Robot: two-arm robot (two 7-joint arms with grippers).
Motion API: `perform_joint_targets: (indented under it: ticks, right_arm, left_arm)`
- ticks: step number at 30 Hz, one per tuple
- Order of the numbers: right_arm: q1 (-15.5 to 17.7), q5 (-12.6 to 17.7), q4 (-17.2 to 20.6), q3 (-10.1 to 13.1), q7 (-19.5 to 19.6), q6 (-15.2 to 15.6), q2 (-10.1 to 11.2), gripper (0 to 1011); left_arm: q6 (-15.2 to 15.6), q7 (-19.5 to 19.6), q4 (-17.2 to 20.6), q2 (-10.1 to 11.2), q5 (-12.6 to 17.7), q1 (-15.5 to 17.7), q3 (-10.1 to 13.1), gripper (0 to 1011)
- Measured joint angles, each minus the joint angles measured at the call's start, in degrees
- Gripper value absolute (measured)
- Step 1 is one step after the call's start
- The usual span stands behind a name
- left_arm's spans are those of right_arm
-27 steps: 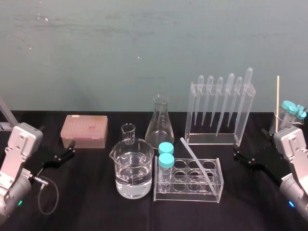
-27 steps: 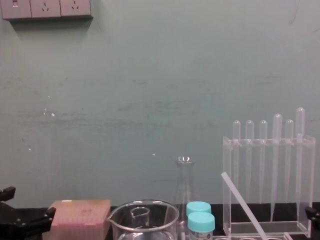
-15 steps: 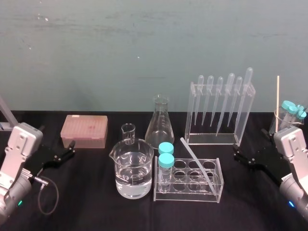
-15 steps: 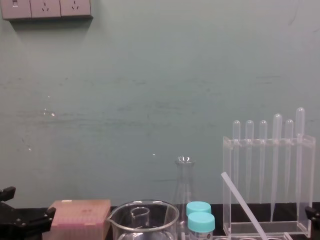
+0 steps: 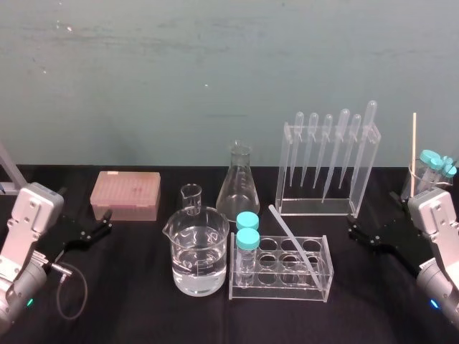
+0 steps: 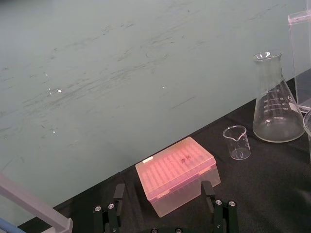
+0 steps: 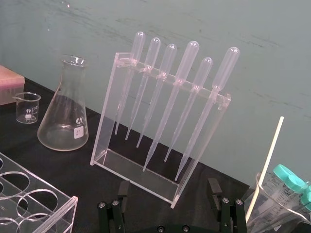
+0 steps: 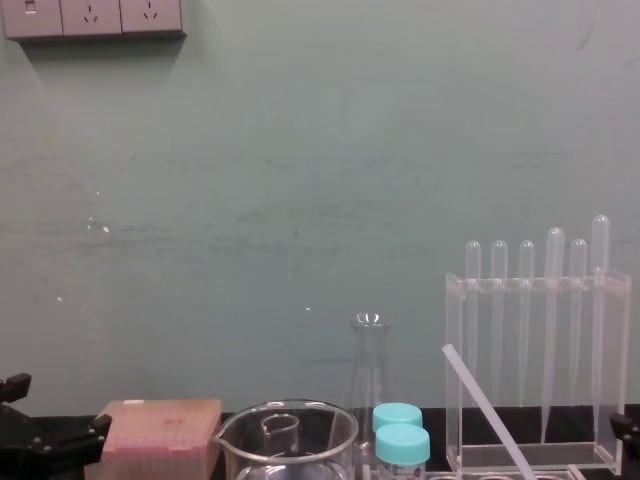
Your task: Pick up the stirring rod with one hand, then place it down.
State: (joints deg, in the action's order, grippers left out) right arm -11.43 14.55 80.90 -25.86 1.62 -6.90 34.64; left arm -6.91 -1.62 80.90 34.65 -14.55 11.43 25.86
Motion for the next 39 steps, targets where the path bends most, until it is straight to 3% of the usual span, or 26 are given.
perform_joint_targets:
  ticks: [25, 29, 31, 33, 35, 39]
  right_arm:
    - [0.0, -0.1, 0.0, 0.2, 0.0, -0.4, -0.1, 1002]
    - [0.2, -0.7, 0.3, 1.6, 0.3, -3.6, -0.5, 1003]
    - [0.3, -2.1, 1.1, 2.3, 1.1, -6.8, -0.8, 1003]
    - [0.3, -3.6, 1.5, 2.4, 1.6, -9.3, -1.0, 1003]
    - [-0.3, -6.0, 2.3, 2.2, 1.7, -13.7, -1.4, 1002]
    - [-1.2, -6.9, 2.9, 1.5, -0.4, -17.2, -1.9, 1002]
  left_arm:
    - [0.0, 0.0, 0.0, 0.0, 0.0, 0.0, 0.0, 1000]
    - [0.0, 0.0, 0.0, 0.0, 0.0, 0.0, 0.0, 1000]
    - [0.0, 0.0, 0.0, 0.0, 0.0, 0.0, 0.0, 1000]
    - [0.0, 0.0, 0.0, 0.0, 0.0, 0.0, 0.0, 1000]
    - [0.0, 0.0, 0.0, 0.0, 0.0, 0.0, 0.0, 1000]
    - [0.0, 0.0, 0.0, 0.0, 0.0, 0.0, 0.0, 1000]
